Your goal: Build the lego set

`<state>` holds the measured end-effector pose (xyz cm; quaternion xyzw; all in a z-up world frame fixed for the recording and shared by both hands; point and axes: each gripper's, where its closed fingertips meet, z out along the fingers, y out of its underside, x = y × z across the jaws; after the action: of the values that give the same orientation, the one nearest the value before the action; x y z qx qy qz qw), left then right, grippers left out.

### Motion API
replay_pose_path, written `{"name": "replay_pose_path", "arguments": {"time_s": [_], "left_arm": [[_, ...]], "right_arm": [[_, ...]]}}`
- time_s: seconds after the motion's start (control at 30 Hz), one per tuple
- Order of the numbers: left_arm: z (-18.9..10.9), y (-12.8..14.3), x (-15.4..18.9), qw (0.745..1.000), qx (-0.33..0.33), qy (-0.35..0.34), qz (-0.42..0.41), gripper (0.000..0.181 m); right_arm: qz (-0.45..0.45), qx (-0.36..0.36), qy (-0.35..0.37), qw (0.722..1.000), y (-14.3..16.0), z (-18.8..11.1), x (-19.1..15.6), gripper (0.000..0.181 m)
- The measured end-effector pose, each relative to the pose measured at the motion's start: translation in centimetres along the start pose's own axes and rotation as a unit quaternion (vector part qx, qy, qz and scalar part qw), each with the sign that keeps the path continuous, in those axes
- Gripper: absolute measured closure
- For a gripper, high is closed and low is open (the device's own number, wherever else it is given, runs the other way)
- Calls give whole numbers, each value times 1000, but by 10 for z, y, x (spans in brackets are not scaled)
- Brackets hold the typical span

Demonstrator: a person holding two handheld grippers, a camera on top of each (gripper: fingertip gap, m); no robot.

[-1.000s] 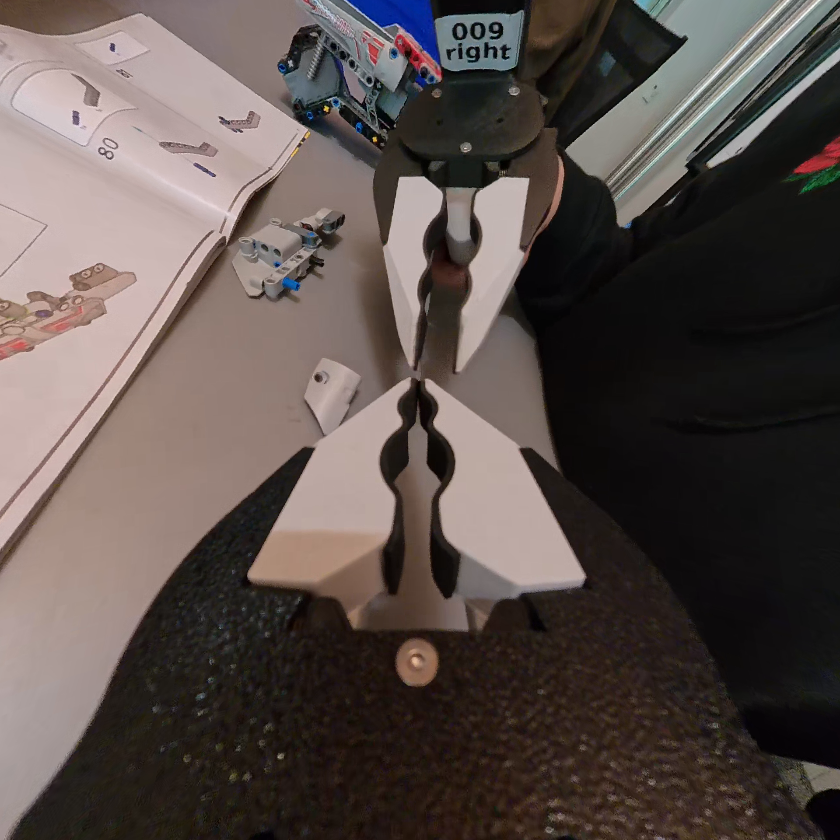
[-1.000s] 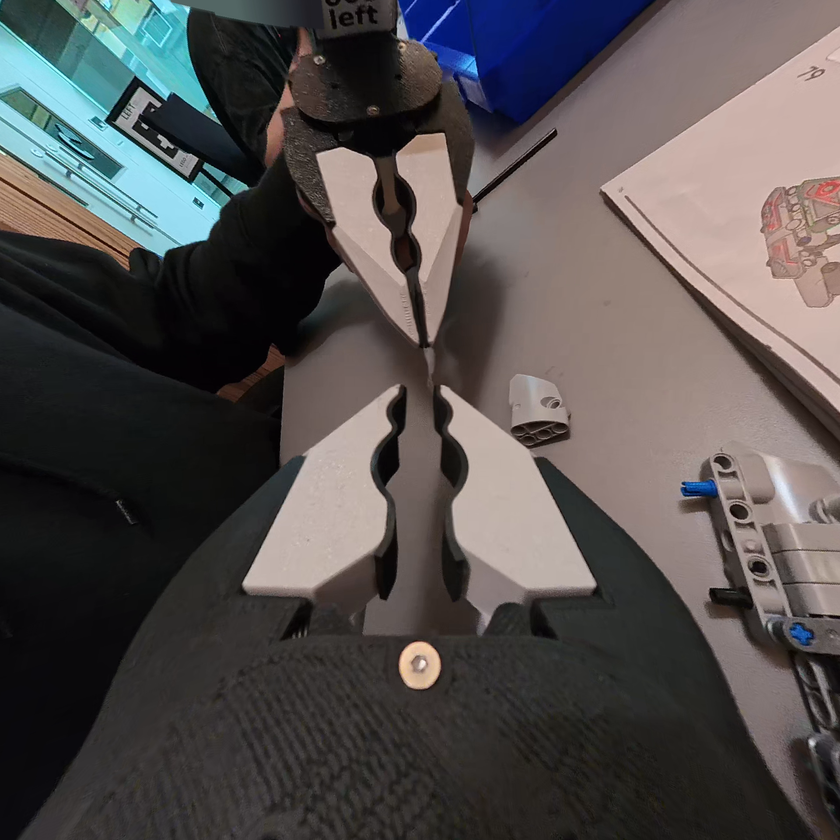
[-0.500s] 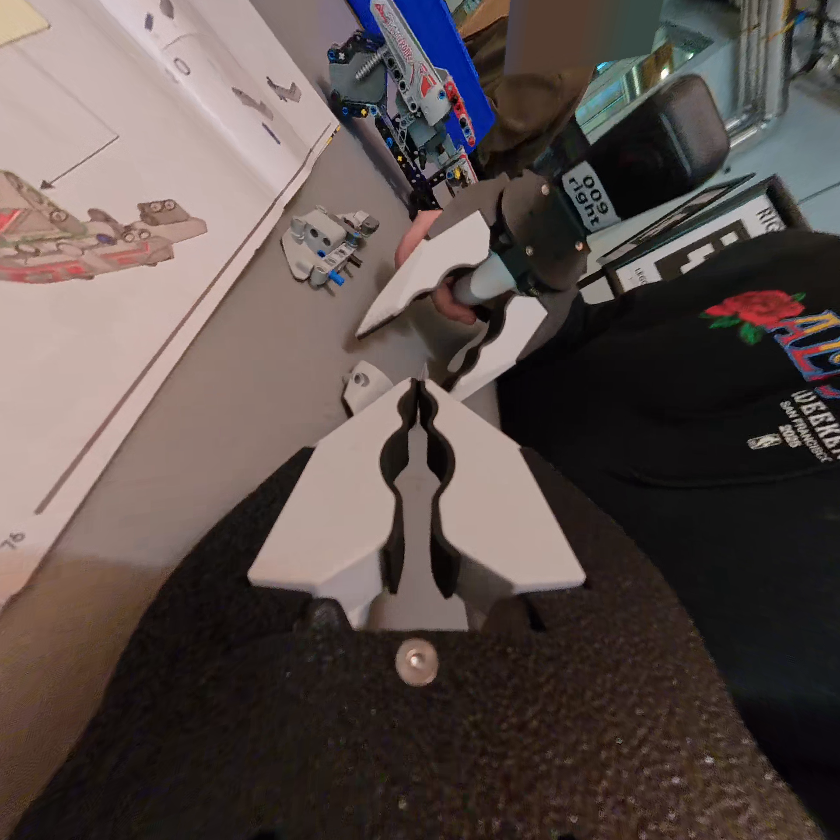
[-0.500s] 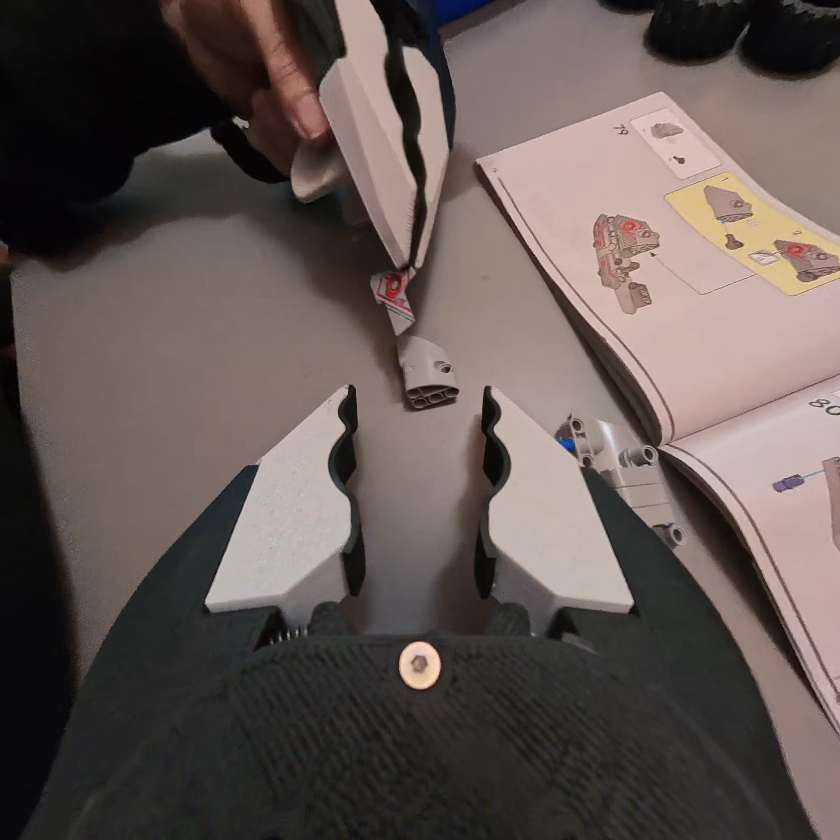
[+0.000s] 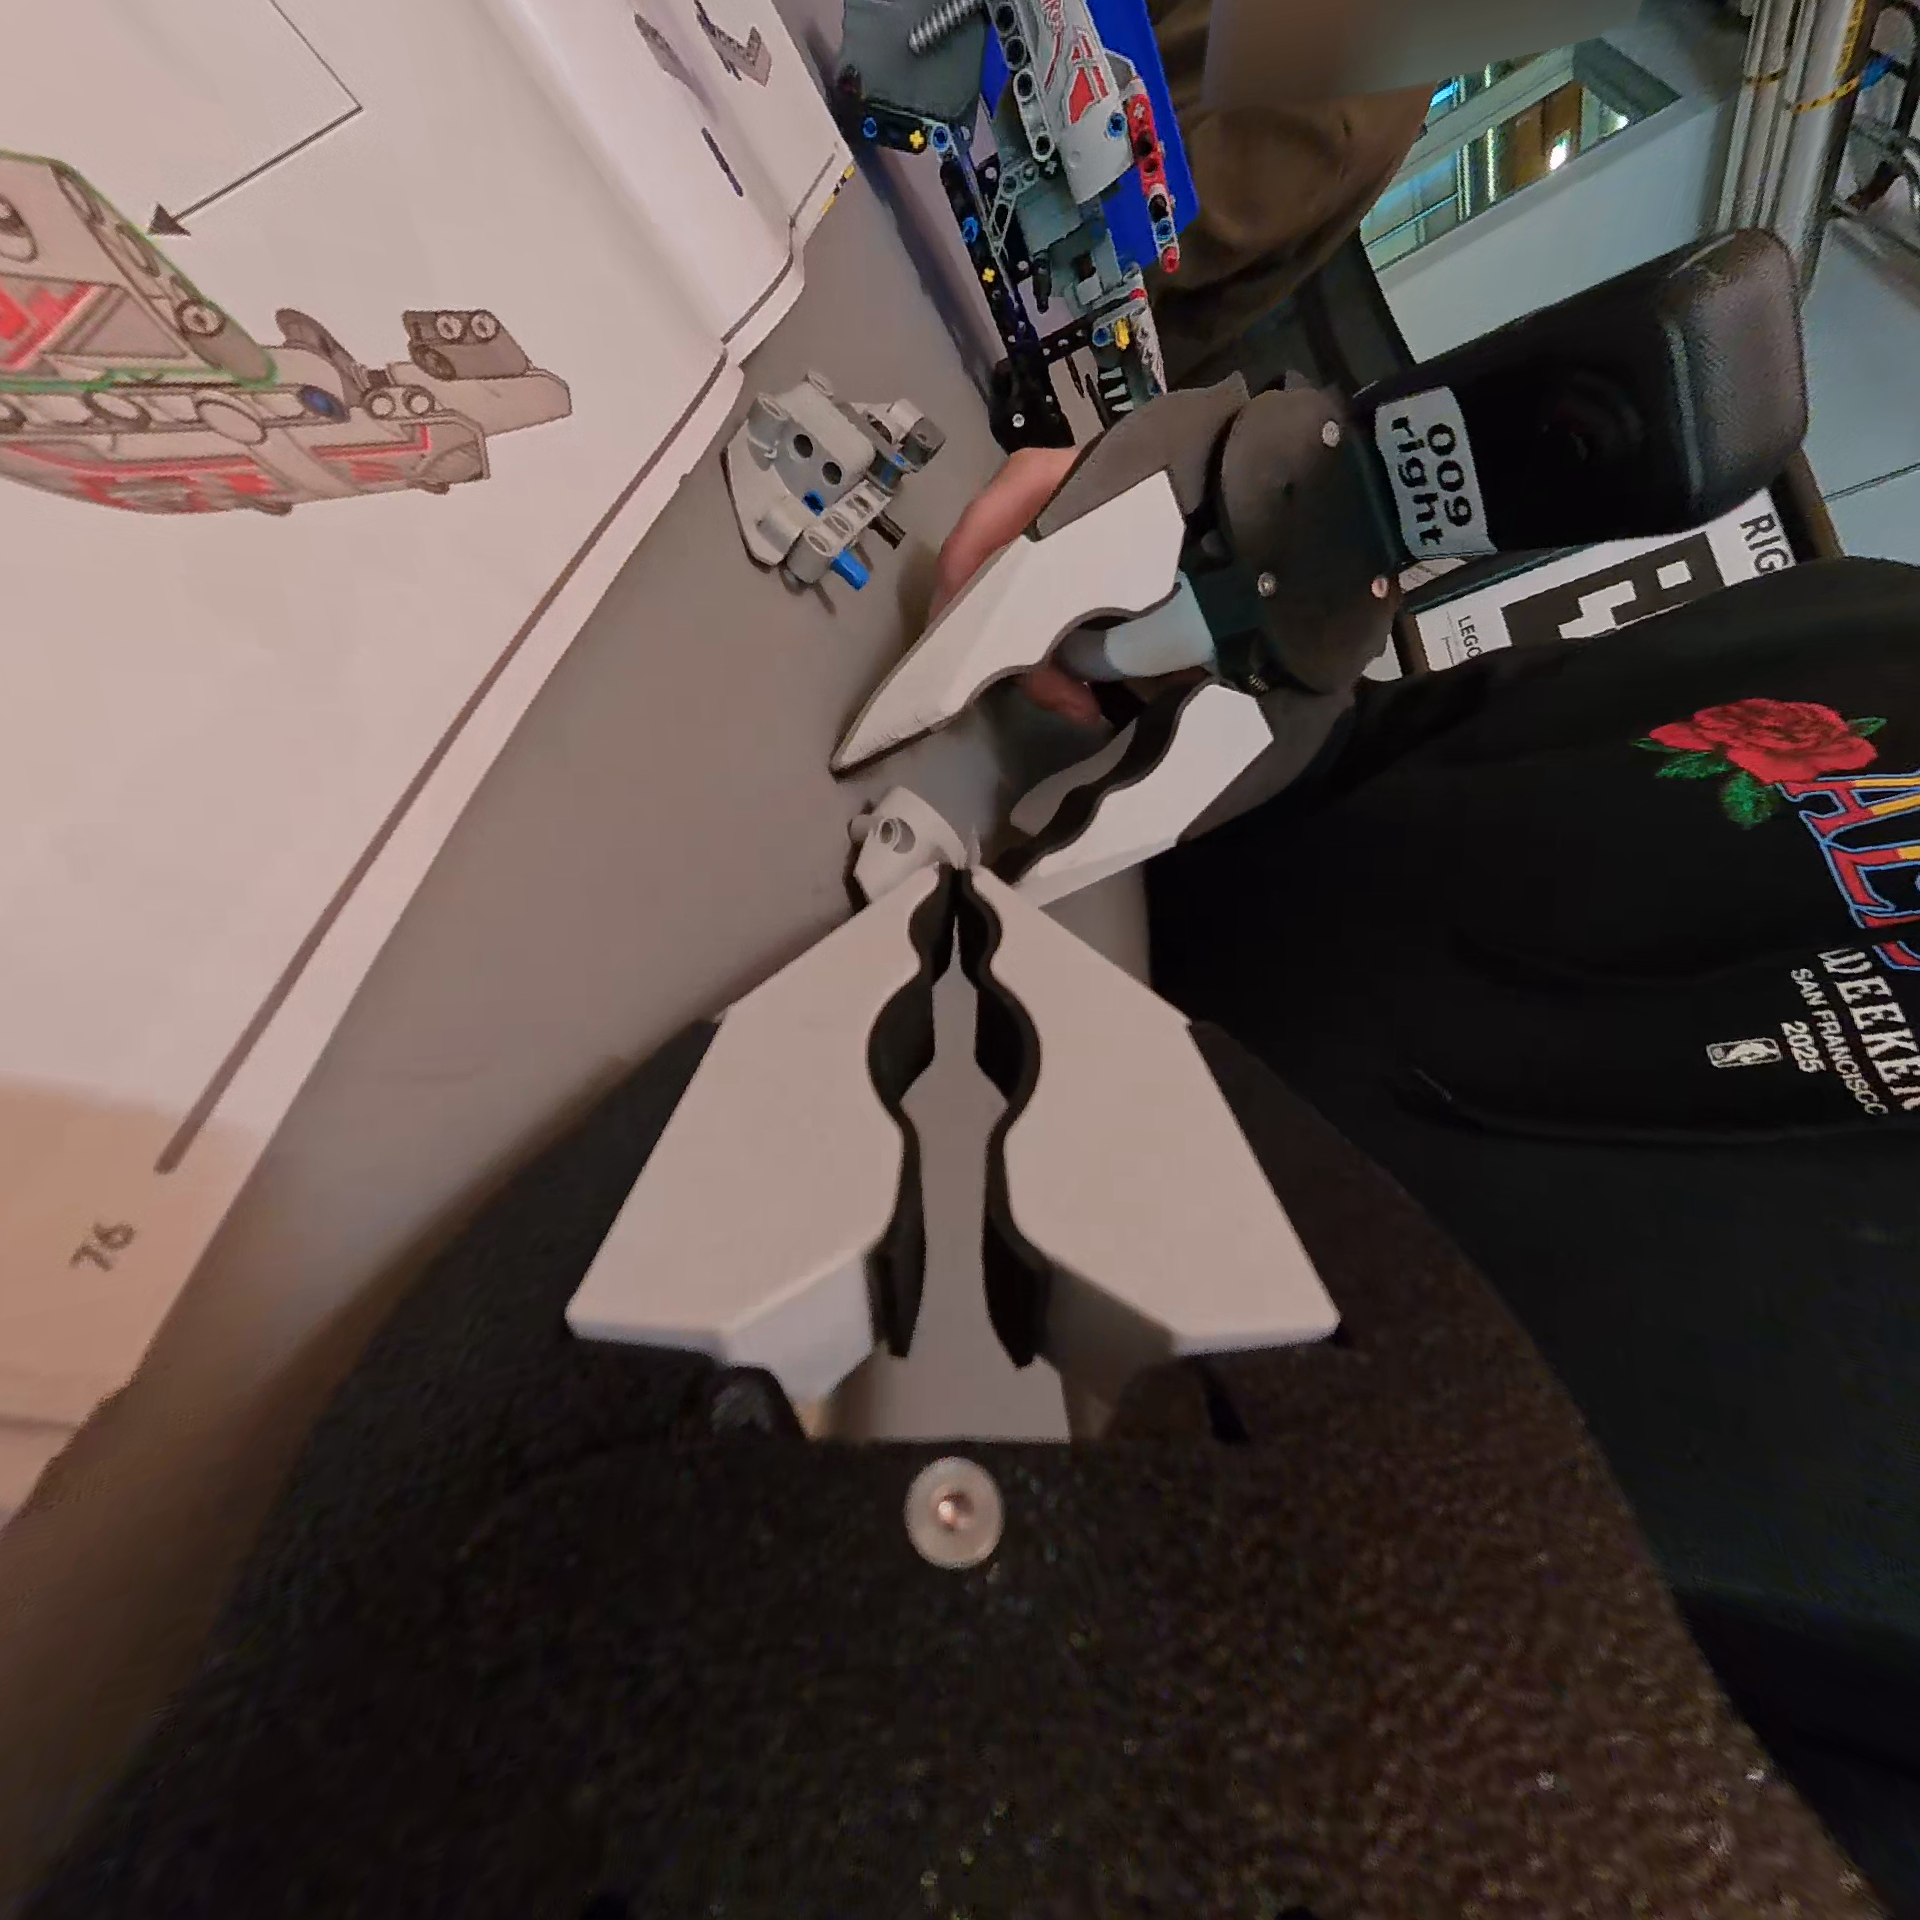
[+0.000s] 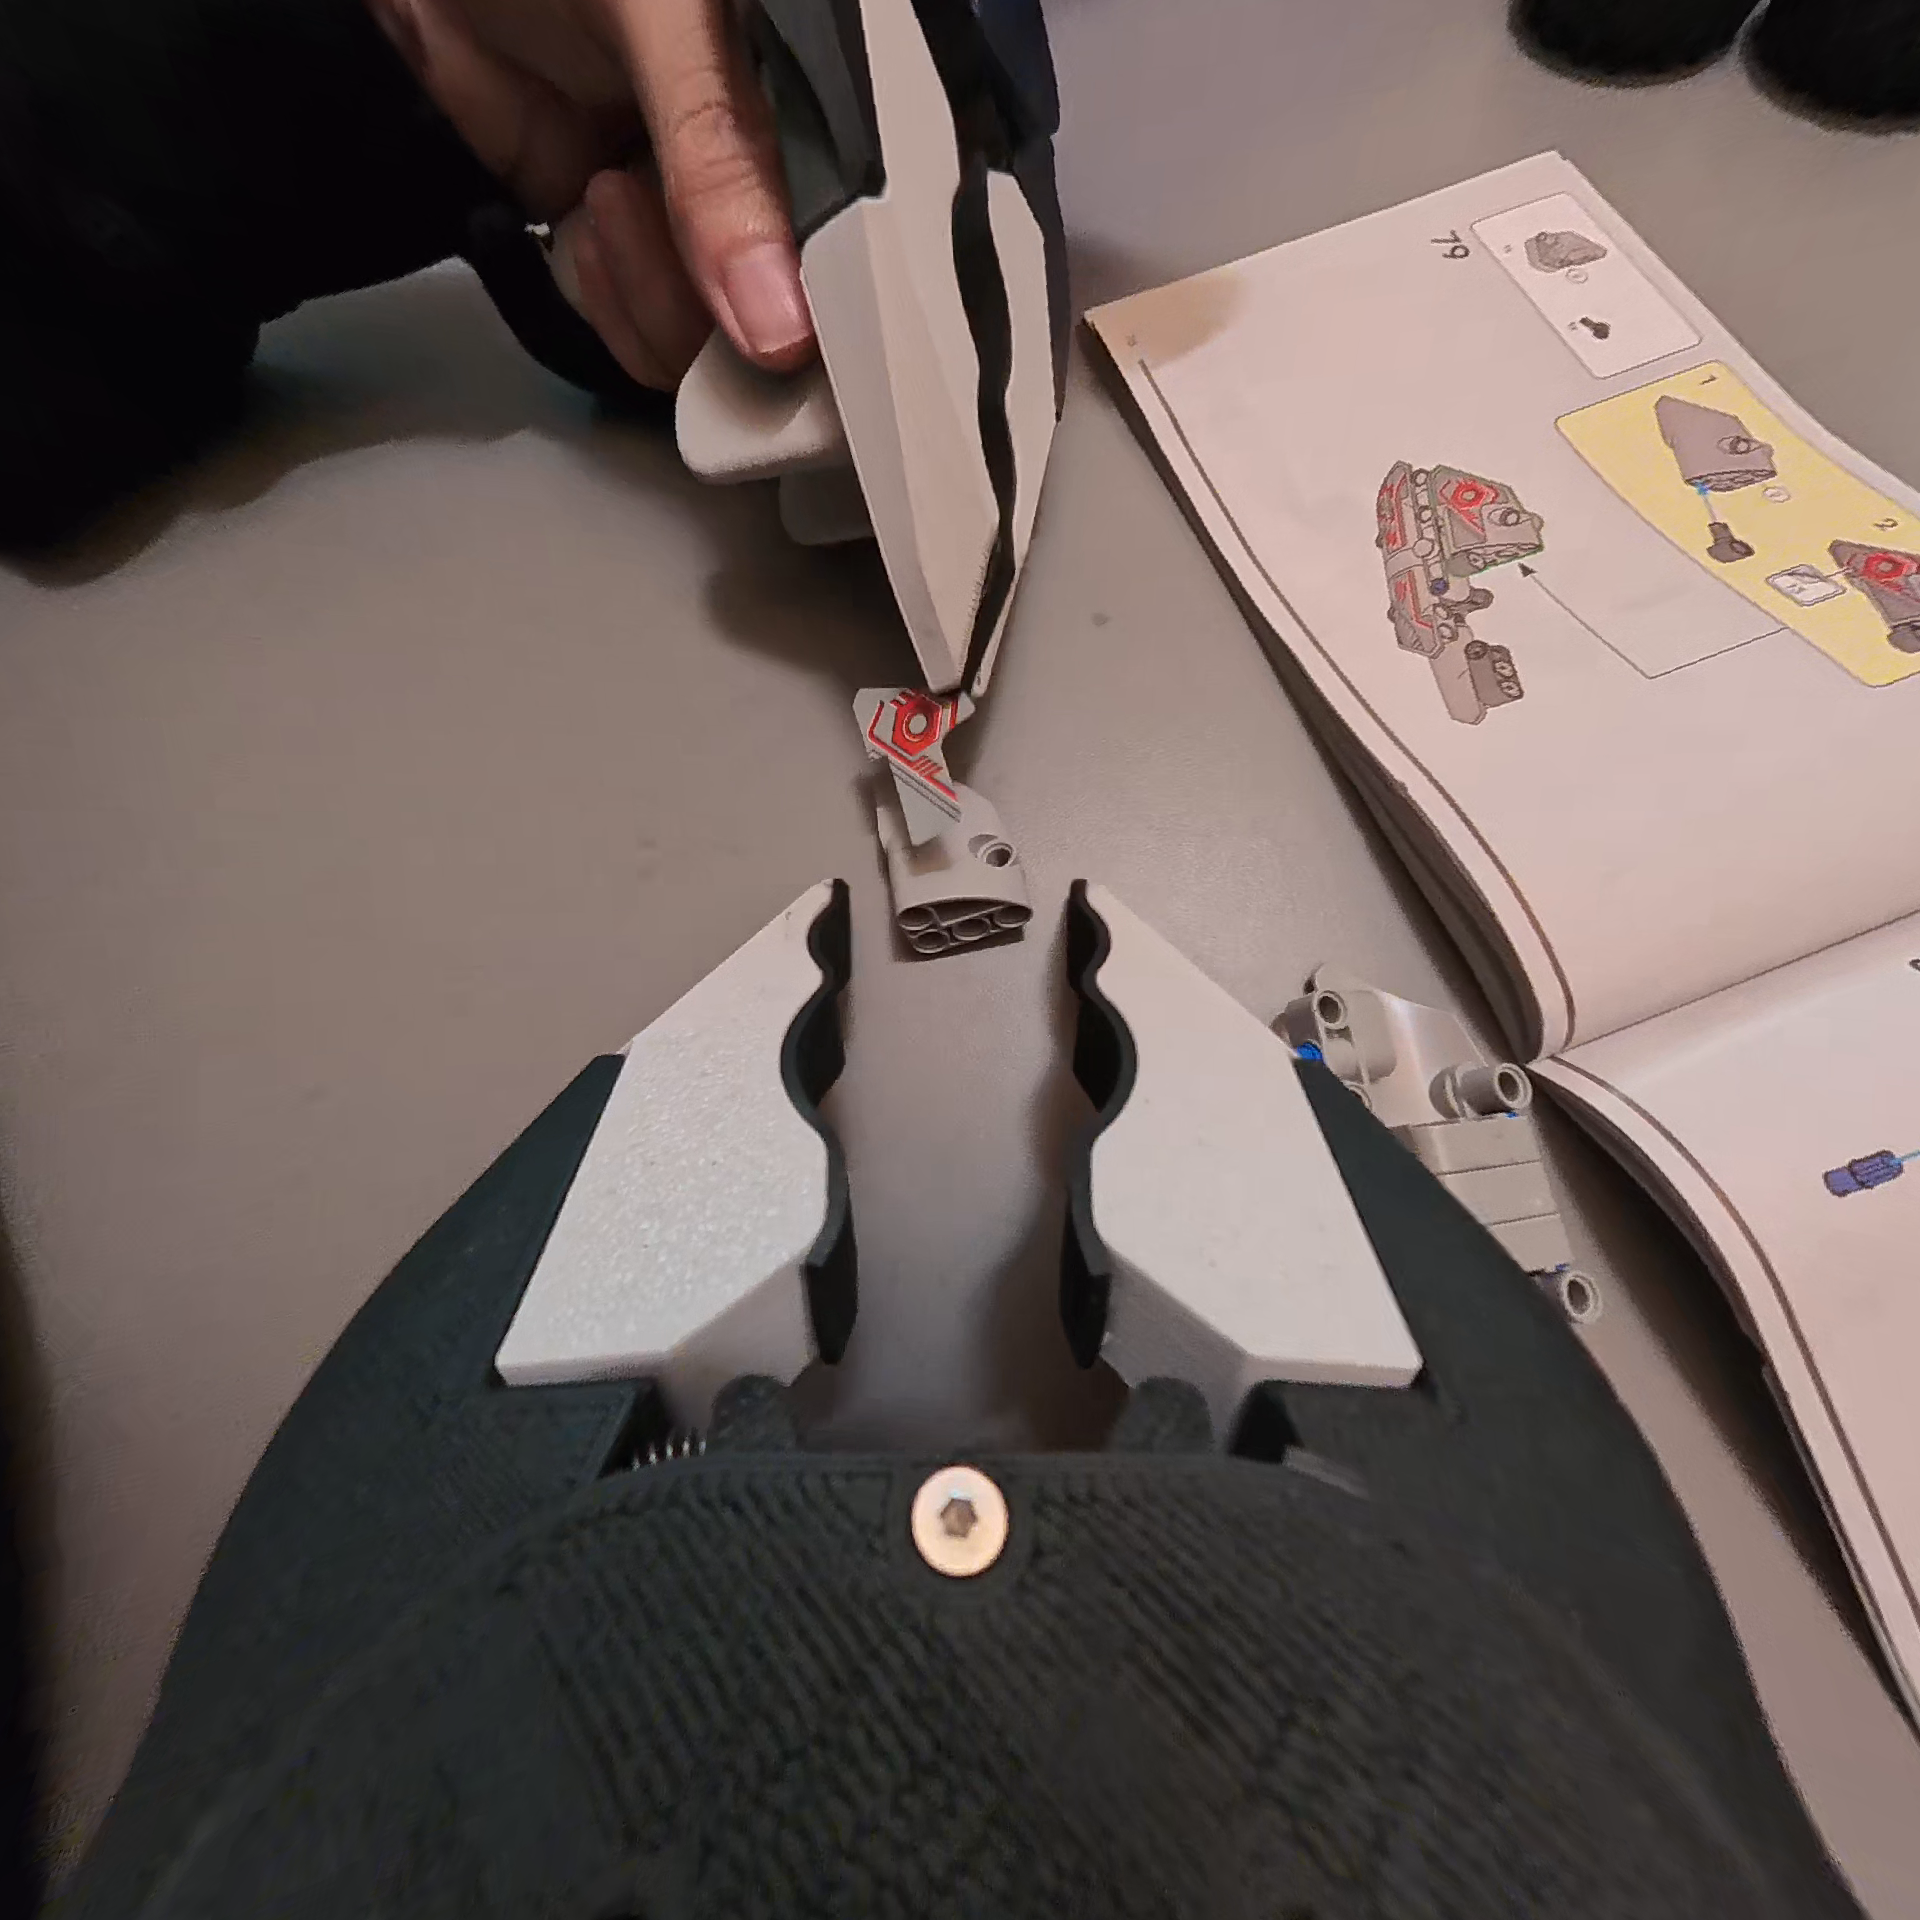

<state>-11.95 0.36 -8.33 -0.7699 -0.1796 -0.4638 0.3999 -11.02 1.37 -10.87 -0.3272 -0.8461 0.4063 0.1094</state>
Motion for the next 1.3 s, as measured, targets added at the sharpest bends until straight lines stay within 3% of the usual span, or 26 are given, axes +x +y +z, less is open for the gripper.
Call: {"name": "replay_pose_path", "arguments": {"time_s": [0.2, 0.53, 0.77, 0.93, 1.17, 1.3], "left_arm": [[1, -2, -4, 1000, 5, -16, -10, 181], [1, 1, -1, 1000, 17, -12, -13, 181], [-1, 1, 1, 999, 35, -12, -10, 181], [0, 0, -1, 999, 40, -21, -12, 181], [1, 0, -1, 998, 60, -32, -17, 181], [2, 0, -3, 997, 65, -47, -17, 181]], "right_arm": [[-46, -6, 12, 999, 1, 1, 2, 156], [-141, 6, 31, 989, -2, 1, -1, 157], [-124, 4, 20, 992, -2, 1, 0, 153], [-57, -8, -19, 998, 0, 2, -2, 131], [-51, -12, -17, 998, -3, 6, 1, 134], [-69, -7, -14, 998, -2, 5, 1, 151]]}}
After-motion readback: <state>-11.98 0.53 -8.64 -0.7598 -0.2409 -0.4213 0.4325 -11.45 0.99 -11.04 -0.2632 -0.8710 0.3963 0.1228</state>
